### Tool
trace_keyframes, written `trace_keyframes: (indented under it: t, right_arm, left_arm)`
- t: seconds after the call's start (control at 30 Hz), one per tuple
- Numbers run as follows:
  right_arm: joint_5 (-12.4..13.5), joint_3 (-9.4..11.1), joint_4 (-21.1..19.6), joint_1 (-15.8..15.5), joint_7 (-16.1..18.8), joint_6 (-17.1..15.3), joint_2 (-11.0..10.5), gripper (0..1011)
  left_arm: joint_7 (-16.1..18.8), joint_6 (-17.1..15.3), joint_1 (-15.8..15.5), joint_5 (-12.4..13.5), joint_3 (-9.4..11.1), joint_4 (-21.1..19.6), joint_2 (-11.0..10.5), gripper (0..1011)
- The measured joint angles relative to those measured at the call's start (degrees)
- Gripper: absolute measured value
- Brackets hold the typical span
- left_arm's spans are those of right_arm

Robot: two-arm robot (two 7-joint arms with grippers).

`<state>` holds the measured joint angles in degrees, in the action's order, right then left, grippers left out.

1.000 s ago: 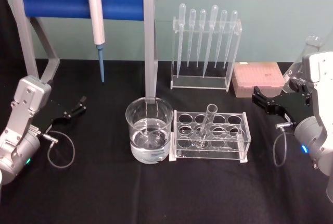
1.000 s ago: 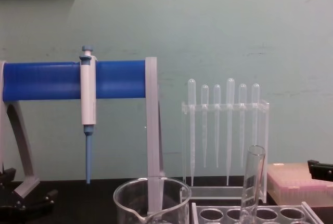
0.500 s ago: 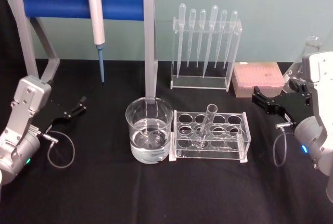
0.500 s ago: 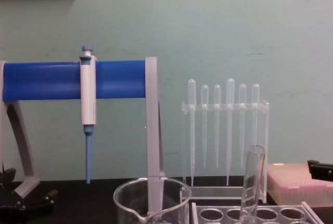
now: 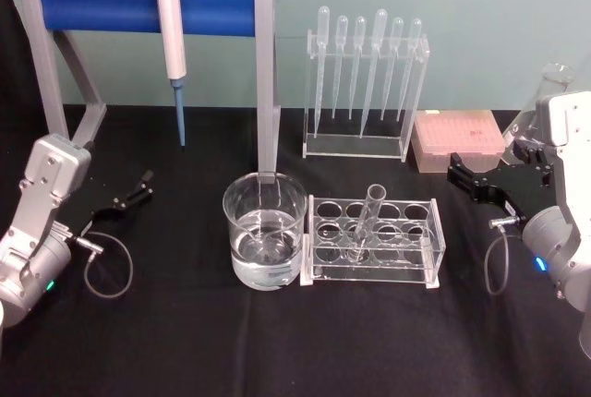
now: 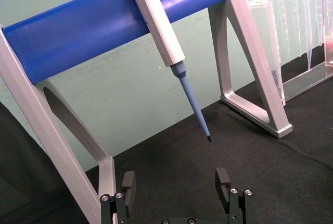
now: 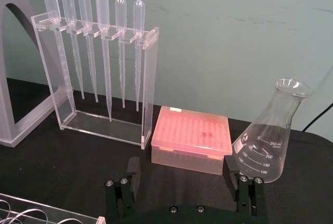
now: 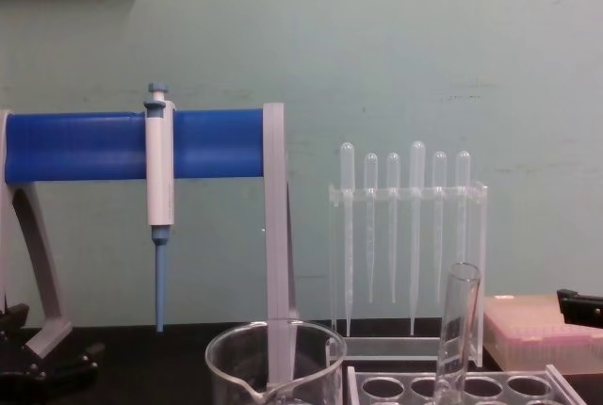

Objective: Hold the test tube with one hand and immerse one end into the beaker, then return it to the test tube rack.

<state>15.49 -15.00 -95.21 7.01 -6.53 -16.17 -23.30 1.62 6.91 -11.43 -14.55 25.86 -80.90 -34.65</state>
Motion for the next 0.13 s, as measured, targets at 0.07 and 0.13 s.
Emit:
trace_keyframes:
  t: [0.07,0.13]
  right_arm:
    - [0.0,0.0,-0.01,0.0,0.0,0.0,0.0,1003]
    - [0.0,0.0,0.0,0.0,0.0,0.0,0.0,1003]
  left_arm:
    - [0.0,0.0,0.0,0.0,0.0,0.0,0.0,1000]
    - [0.0,0.0,0.0,0.0,0.0,0.0,0.0,1000]
